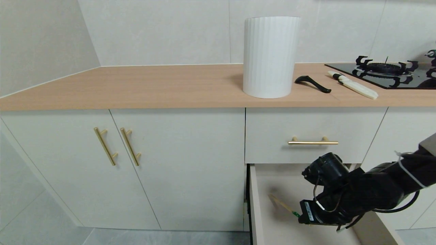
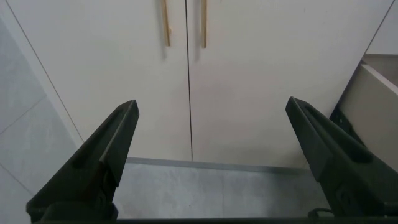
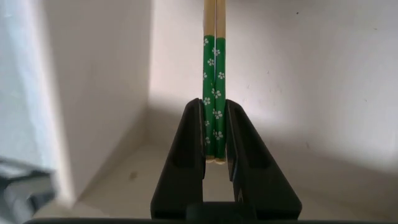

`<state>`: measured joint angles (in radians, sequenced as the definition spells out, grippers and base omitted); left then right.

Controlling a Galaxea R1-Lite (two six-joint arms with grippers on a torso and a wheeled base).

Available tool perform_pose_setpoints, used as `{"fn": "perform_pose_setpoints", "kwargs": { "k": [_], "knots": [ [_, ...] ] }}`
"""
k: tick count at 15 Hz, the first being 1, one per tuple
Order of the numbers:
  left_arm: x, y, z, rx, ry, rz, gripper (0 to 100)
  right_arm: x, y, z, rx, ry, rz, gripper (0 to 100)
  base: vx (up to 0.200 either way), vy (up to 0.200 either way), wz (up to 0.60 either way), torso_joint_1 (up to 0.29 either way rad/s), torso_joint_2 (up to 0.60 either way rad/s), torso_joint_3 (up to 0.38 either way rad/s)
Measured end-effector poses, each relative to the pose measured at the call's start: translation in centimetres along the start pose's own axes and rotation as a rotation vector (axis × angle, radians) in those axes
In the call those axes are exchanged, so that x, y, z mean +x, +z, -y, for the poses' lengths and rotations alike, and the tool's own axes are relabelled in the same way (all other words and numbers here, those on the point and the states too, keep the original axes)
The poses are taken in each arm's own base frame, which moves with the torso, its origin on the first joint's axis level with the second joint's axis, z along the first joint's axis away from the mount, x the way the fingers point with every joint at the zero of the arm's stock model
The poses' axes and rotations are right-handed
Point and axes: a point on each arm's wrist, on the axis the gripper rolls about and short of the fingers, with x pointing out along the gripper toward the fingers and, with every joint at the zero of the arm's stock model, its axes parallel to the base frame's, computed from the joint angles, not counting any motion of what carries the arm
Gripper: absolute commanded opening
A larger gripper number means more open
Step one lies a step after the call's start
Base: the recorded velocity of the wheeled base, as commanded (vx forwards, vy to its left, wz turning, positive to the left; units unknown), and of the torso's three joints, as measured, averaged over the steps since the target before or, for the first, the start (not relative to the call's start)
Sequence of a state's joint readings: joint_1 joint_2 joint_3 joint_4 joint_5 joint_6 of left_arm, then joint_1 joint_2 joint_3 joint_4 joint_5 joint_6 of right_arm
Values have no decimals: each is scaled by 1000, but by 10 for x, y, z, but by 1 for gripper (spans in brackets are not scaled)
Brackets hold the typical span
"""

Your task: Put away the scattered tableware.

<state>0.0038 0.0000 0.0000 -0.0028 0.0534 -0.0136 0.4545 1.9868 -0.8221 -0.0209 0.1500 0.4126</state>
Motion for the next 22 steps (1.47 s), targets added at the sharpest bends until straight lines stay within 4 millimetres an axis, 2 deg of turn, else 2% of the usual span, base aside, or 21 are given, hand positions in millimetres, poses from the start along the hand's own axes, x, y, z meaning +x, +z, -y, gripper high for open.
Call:
{"fn": "perform_pose_setpoints", "kwargs": {
  "k": [3,6,10,16,17,22],
  "knots": [
    [0,0,0,0,0,0,100,29,-3,-2,4,-50,-6,0,0,0,0,0,0,0],
    [0,0,0,0,0,0,100,45,-8,-4,11,-84,-25,0,0,0,0,0,0,0],
    [0,0,0,0,0,0,100,57,-9,-5,9,-122,-4,0,0,0,0,0,0,0],
    [0,0,0,0,0,0,100,62,-11,-4,20,-133,-11,0,0,0,0,0,0,0],
    [0,0,0,0,0,0,100,62,-11,-4,20,-134,-11,100,0,0,0,0,0,0],
    [0,0,0,0,0,0,100,62,-10,-4,22,-133,-10,100,0,0,0,0,0,0]
  ]
}}
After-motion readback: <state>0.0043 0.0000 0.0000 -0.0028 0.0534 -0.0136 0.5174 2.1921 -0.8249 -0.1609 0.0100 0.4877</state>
